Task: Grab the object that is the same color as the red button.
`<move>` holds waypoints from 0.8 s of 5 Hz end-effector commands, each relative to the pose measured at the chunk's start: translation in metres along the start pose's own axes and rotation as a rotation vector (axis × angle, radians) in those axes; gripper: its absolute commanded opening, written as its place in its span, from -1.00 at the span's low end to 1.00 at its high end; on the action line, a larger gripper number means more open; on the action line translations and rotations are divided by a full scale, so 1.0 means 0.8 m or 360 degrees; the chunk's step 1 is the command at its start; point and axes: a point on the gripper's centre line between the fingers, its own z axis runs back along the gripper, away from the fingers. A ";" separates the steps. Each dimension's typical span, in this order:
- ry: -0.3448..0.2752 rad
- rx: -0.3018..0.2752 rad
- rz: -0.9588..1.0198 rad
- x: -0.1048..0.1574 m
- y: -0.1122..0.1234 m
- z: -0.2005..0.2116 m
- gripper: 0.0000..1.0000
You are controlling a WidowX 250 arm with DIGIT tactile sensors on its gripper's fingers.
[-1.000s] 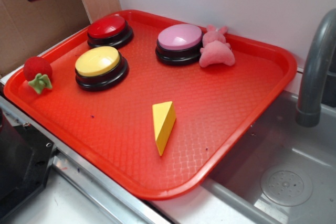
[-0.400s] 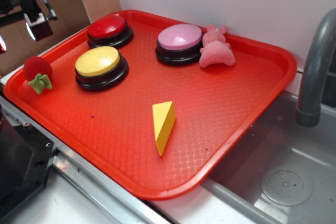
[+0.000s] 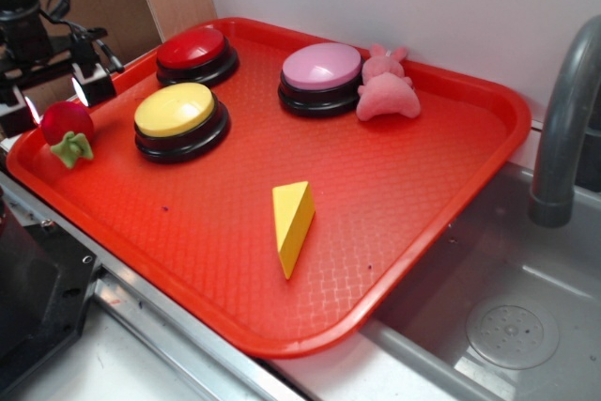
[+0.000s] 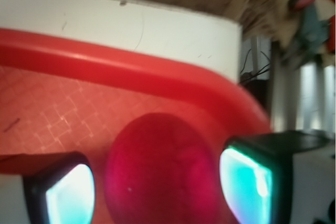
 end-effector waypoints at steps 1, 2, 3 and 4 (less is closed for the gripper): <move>0.0017 -0.0064 -0.0003 -0.011 0.009 -0.008 -1.00; -0.0024 -0.0105 -0.0034 -0.014 0.007 0.010 -1.00; -0.0102 -0.0178 -0.0155 -0.022 -0.001 0.057 -1.00; -0.0083 -0.0247 -0.0454 -0.041 -0.011 0.109 -1.00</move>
